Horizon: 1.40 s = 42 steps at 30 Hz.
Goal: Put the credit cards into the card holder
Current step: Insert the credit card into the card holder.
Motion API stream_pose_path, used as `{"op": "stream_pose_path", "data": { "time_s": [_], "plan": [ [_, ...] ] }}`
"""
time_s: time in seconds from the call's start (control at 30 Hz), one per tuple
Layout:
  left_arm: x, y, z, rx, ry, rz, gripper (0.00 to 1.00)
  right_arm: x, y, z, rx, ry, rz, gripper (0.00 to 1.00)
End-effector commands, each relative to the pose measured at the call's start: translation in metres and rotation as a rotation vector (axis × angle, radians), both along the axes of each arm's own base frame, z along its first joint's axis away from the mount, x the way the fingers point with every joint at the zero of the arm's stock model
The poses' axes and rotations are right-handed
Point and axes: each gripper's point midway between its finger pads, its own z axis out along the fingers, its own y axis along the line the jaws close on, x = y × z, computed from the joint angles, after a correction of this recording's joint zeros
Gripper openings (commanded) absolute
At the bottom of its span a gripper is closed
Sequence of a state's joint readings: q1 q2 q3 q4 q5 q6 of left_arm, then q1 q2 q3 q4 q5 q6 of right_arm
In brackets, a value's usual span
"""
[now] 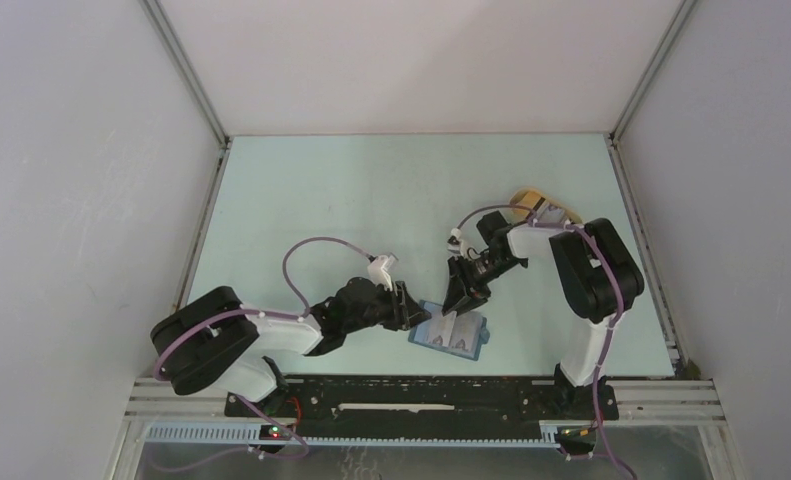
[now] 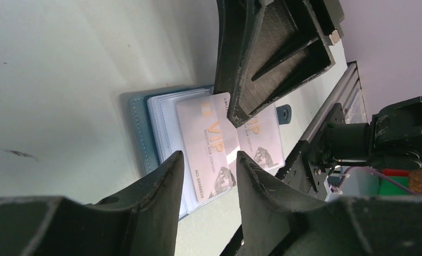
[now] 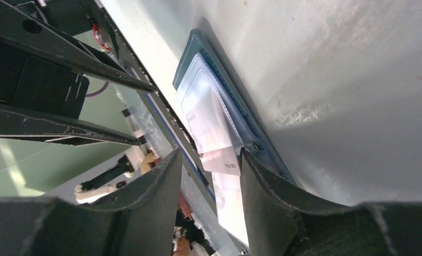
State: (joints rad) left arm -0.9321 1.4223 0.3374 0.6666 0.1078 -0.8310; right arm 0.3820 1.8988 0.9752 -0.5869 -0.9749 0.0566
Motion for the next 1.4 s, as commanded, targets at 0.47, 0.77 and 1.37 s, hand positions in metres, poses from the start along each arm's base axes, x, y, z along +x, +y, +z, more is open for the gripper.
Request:
{"op": "stream_pose_path", "data": {
  "time_s": [0.47,0.77,1.37],
  "plan": [
    [-0.005,0.008,-0.007,0.007,-0.011,0.006,0.44,0.022,-0.015,0.033,-0.119,-0.382,0.108,0.51],
    [-0.003,0.009,-0.015,0.039,-0.006,0.01,0.42,-0.007,-0.004,0.065,0.072,-0.822,0.547,0.07],
    [-0.002,0.009,-0.027,0.068,0.026,0.013,0.38,-0.014,-0.008,0.008,-0.05,-1.493,1.326,0.0]
  ]
}}
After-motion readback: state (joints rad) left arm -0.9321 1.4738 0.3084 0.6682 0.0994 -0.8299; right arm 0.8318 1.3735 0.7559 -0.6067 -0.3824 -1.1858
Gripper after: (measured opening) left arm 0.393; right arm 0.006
